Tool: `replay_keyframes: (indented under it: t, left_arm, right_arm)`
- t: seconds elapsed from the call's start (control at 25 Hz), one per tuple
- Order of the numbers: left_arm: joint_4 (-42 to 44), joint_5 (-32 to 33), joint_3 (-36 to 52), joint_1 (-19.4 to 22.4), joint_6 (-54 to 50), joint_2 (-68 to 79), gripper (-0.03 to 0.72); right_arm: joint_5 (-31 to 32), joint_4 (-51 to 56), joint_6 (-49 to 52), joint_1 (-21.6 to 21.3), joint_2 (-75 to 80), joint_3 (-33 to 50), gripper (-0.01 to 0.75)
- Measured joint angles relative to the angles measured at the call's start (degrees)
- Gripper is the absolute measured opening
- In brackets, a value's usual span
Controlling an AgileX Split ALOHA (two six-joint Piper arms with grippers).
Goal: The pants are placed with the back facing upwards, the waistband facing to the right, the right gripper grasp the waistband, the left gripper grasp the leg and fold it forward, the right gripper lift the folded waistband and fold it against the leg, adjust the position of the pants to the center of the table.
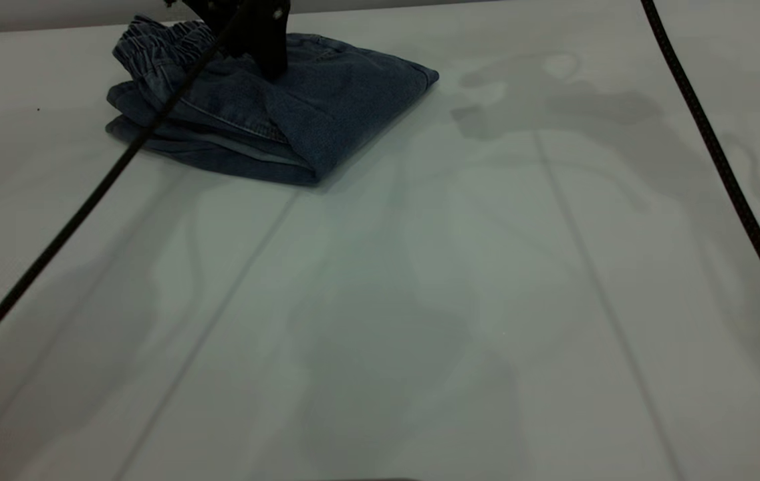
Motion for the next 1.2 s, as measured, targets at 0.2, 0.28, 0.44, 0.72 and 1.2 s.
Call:
replay_keyframes:
  t: [0.2, 0.28, 0.44, 0.72, 1.2]
  left_arm:
    - [0.89, 0.00, 0.46, 0.00, 6.82, 4.26, 0.505]
    - [1.02, 0.00, 0.35, -0.08, 7.03, 5.23, 0.505]
    - [2.88, 0.00, -0.12, -1.56, 2.06, 5.78, 0.505]
    - [3.97, 0.00, -4.08, -8.70, -18.83, 7.22, 0.505]
    - [1.19, 0.00, -10.95, -12.77, -38.04, 8.65, 0.505]
  right_arm:
    - [1.12, -0.18, 0.00, 0.00, -0.07, 0.00, 0.575]
    - [1.24, -0.54, 0.00, 0.00, -0.07, 0.00, 0.575]
    - [1.44, -1.51, 0.00, -0.23, -0.07, 0.00, 0.575]
    - [1.63, -1.71, 0.00, -1.70, -0.07, 0.00, 0.575]
    - [1.85, -1.89, 0.00, -5.27, -0.07, 0.00, 0.574]
